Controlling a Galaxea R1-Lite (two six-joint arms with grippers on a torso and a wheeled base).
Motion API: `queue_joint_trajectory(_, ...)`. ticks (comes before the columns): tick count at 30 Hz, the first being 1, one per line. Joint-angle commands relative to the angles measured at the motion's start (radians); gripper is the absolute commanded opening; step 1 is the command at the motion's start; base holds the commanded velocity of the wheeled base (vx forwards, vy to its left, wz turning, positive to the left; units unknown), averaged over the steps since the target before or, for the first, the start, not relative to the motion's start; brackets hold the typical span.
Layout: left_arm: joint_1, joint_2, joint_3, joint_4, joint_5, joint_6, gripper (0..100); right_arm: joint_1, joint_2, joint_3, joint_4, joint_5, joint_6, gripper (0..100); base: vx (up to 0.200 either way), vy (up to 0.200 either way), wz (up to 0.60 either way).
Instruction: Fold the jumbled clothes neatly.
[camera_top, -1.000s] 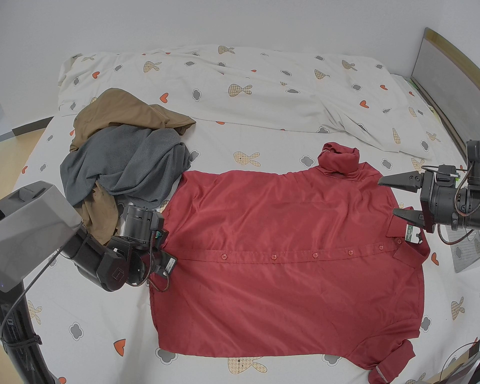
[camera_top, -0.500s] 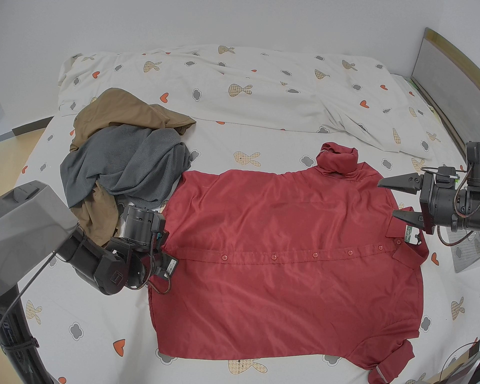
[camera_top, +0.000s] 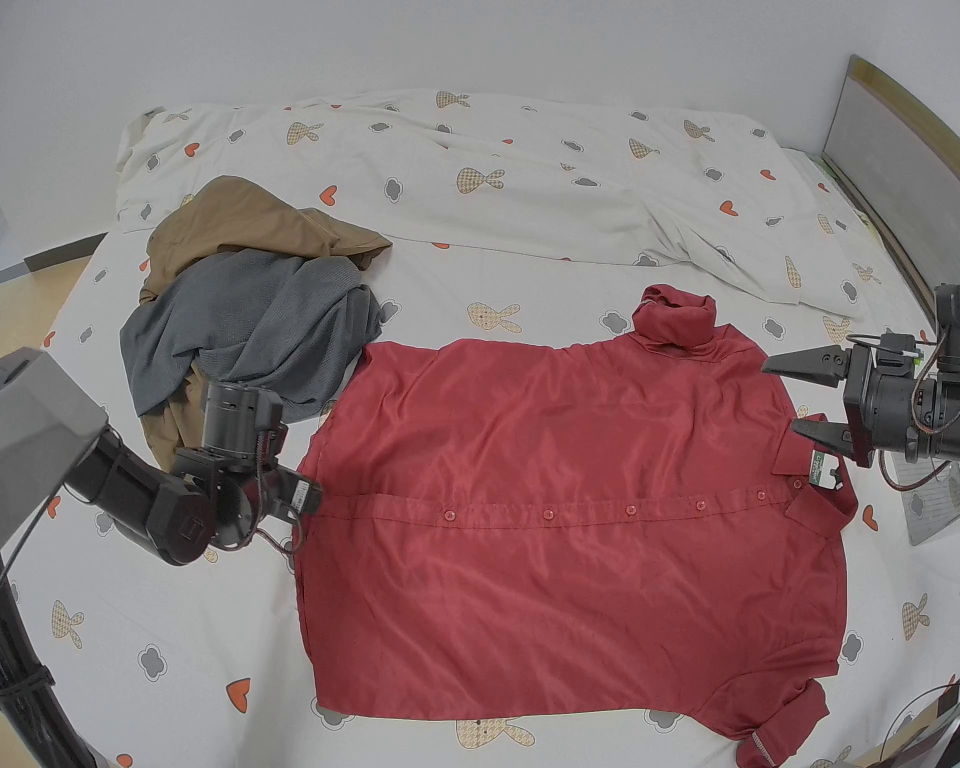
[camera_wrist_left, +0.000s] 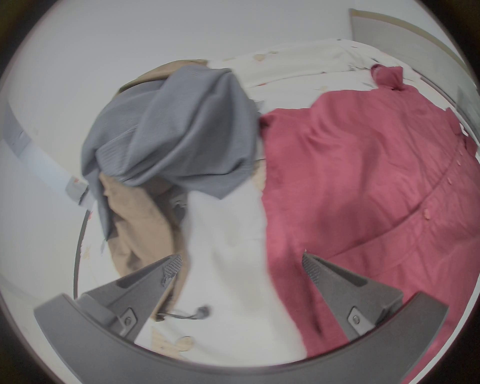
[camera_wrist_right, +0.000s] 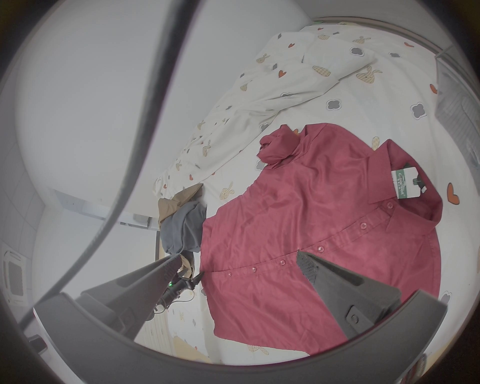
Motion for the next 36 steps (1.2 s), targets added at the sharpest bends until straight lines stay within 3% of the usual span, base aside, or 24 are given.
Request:
queue_joint_trajectory(1,0.107,-0.059,0.014,0.0,0.018,-0.022,100,-0.066,0.002,0.005,0.001,0.002,-0.006,100,0.0,0.0,0.0)
queue_joint_trajectory(6,0.158,-0.102,0.019,0.006,0.018,-0.096,100,-0.147,0.05,0.007,0.005,0.001,-0.061,100,0.0,0.0,0.0)
queue_joint_trajectory(10,0.176,-0.2,0.019,0.061,0.006,-0.177,100,-0.261,0.165,0.016,0.013,-0.003,-0.225,100,0.0,0.0,0.0)
queue_joint_trajectory(12,0.176,-0.2,0.019,0.061,0.006,-0.177,100,-0.261,0.165,0.016,0.013,-0.003,-0.225,100,0.0,0.0,0.0)
queue_joint_trajectory(13,0.175,-0.307,-0.003,0.208,-0.086,-0.254,100,-0.322,0.23,0.012,0.013,-0.003,-0.314,100,0.0,0.0,0.0)
queue_joint_trajectory(15,0.176,-0.369,-0.032,0.312,-0.201,-0.301,100,-0.347,0.245,0.01,0.014,-0.001,-0.356,100,0.0,0.0,0.0)
queue_joint_trajectory(17,0.183,-0.468,-0.103,0.523,-0.45,-0.402,100,-0.38,0.251,0.01,0.028,-0.001,-0.417,100,0.0,0.0,0.0)
queue_joint_trajectory(18,0.184,-0.474,-0.109,0.536,-0.467,-0.41,100,-0.383,0.251,0.01,0.031,-0.001,-0.42,100,0.0,0.0,0.0)
queue_joint_trajectory(19,0.21,-0.522,-0.185,0.701,-0.686,-0.478,100,-0.4,0.248,0.002,0.076,0.001,-0.451,100,0.0,0.0,0.0)
queue_joint_trajectory(20,0.232,-0.536,-0.227,0.78,-0.804,-0.508,100,-0.402,0.242,-0.008,0.119,0.001,-0.462,100,0.0,0.0,0.0)
queue_joint_trajectory(23,0.288,-0.542,-0.305,0.911,-1.053,-0.554,100,-0.394,0.191,-0.048,0.294,0.001,-0.485,100,0.0,0.0,0.0)
queue_joint_trajectory(24,0.291,-0.542,-0.307,0.912,-1.06,-0.554,100,-0.394,0.188,-0.051,0.303,0.001,-0.486,100,0.0,0.0,0.0)
queue_joint_trajectory(25,0.313,-0.55,-0.285,0.912,-1.143,-0.55,100,-0.382,0.116,-0.07,0.453,0.001,-0.523,100,0.0,0.0,0.0)
queue_joint_trajectory(26,0.313,-0.554,-0.277,0.912,-1.158,-0.55,100,-0.377,0.102,-0.074,0.491,0.001,-0.538,100,0.0,0.0,0.0)
queue_joint_trajectory(31,0.239,-0.59,-0.228,0.912,-1.165,-0.556,100,-0.337,0.015,-0.077,0.734,0.002,-0.61,100,0.0,0.0,0.0)
queue_joint_trajectory(34,0.218,-0.593,-0.222,0.911,-1.163,-0.571,100,-0.267,-0.03,-0.06,0.837,0.002,-0.612,100,0.0,0.0,0.0)
queue_joint_trajectory(35,0.215,-0.597,-0.202,0.889,-1.162,-0.568,100,-0.184,-0.057,-0.031,0.903,0.002,-0.61,100,0.0,0.0,0.0)
queue_joint_trajectory(36,0.213,-0.599,-0.187,0.872,-1.162,-0.57,100,-0.155,-0.065,-0.019,0.913,0.002,-0.61,100,0.0,0.0,0.0)
